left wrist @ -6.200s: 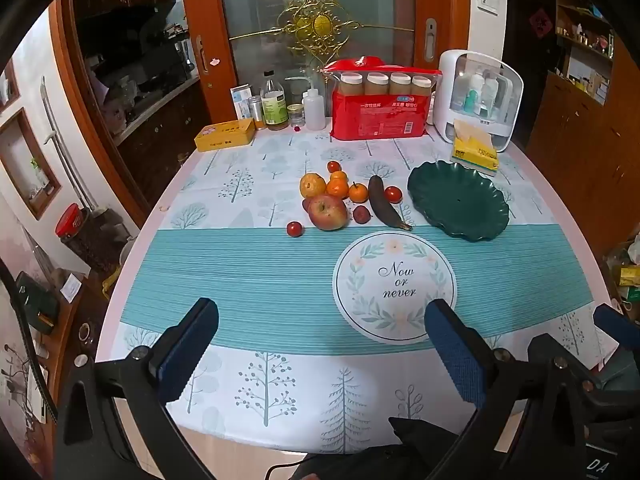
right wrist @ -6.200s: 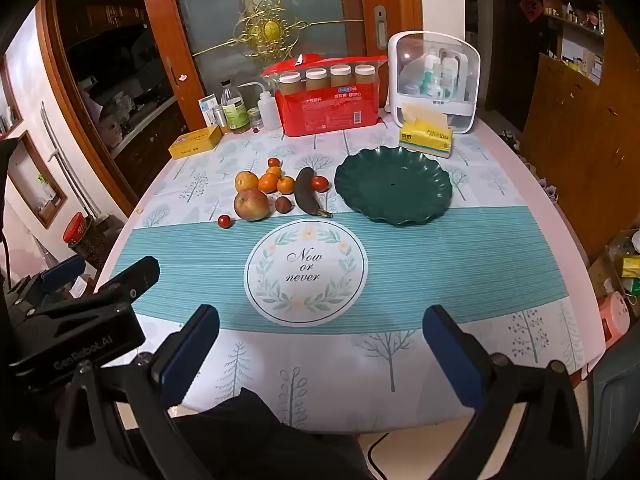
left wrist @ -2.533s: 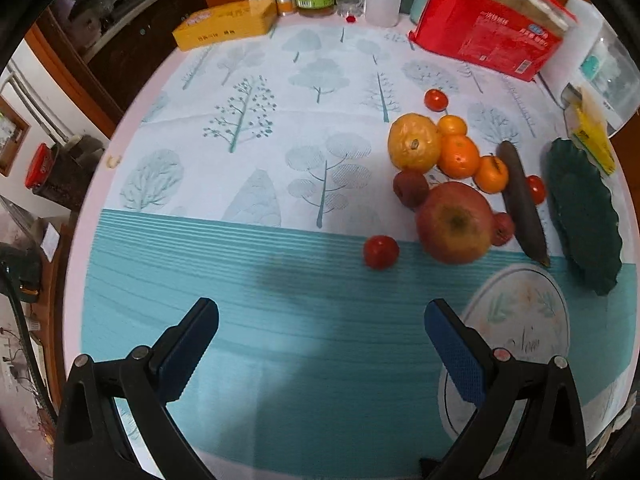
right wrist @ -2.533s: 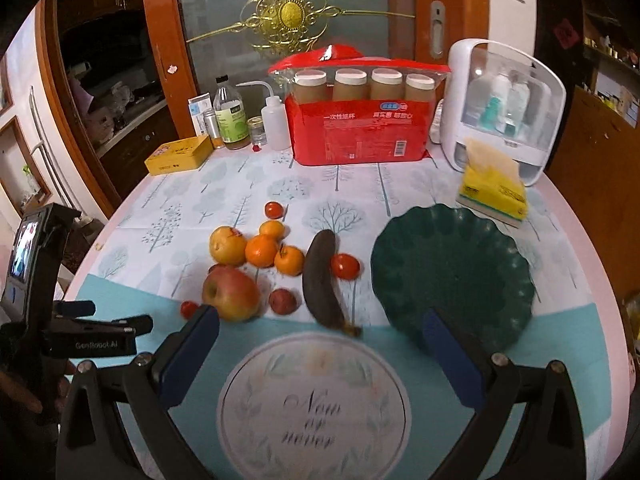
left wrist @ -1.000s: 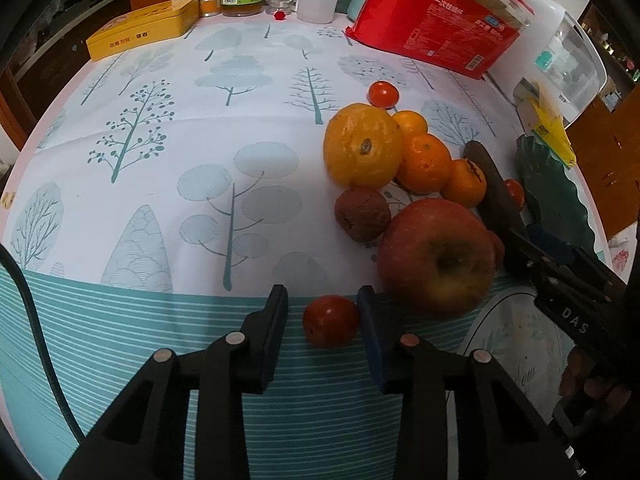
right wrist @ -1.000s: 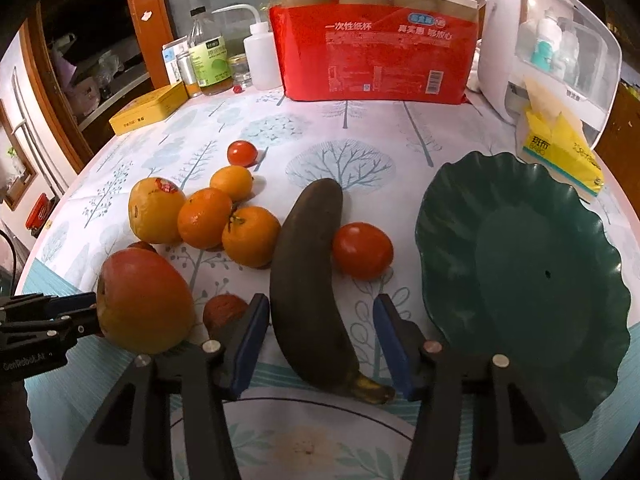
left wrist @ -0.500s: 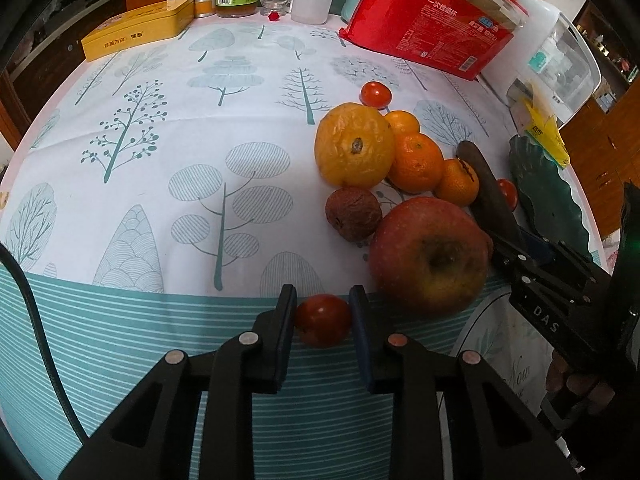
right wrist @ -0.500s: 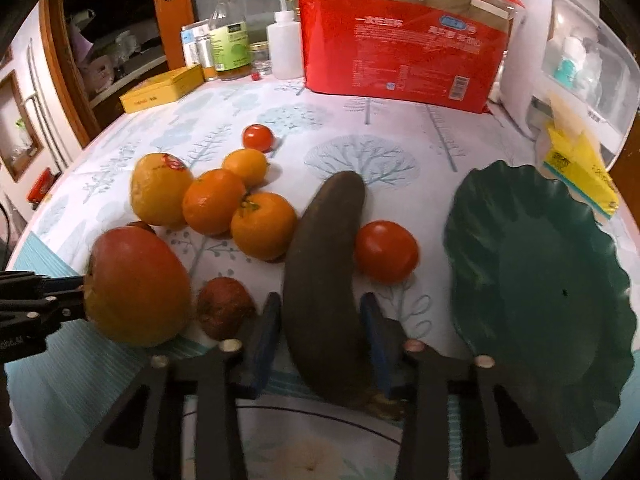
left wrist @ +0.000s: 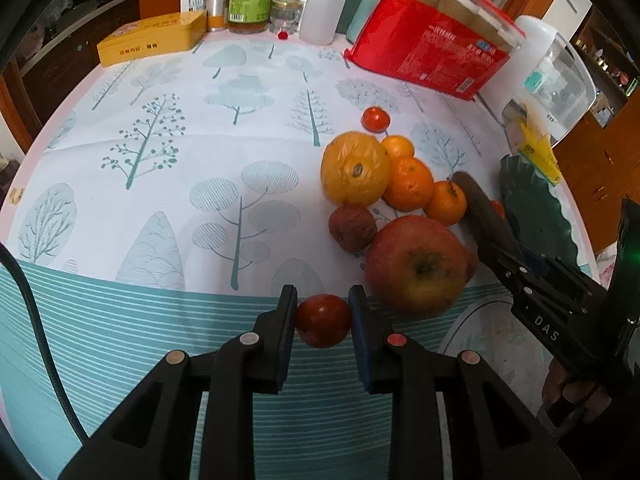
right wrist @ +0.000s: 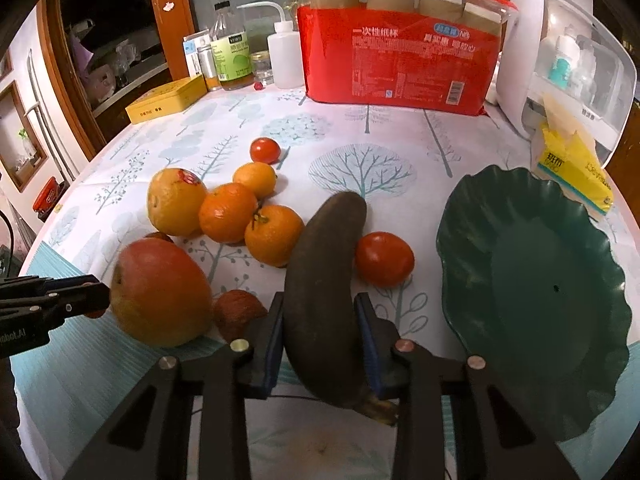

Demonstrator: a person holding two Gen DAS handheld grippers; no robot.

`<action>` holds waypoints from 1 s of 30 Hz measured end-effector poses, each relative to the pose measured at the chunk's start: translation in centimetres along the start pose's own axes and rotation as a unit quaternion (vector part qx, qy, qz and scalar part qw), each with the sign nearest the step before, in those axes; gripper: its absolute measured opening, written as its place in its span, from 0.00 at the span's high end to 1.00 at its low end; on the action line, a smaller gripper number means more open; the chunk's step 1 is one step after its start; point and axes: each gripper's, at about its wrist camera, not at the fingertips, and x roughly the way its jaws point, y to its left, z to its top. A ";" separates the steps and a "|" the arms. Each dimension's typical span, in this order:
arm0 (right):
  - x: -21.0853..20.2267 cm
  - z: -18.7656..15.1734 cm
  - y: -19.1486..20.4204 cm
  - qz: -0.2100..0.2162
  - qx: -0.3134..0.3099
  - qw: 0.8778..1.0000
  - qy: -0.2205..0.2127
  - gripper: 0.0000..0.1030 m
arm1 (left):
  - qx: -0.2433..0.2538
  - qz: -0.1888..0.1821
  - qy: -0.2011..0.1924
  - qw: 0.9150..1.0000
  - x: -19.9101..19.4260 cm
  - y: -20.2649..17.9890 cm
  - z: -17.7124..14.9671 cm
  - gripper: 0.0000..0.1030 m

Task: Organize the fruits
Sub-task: 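Carry the banana and cherry tomato over the green plate with both tools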

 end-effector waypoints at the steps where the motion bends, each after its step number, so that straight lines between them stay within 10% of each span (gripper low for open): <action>1: -0.4 0.0 0.1 0.000 0.000 1.000 -0.003 0.68 | 0.000 -0.001 -0.004 1.000 -0.4 -0.1 0.0 0.76; 30: -12.8 -5.7 3.4 -0.013 0.040 0.998 -0.047 0.70 | 0.063 -0.061 -0.046 0.995 -9.1 -3.0 -4.9 0.76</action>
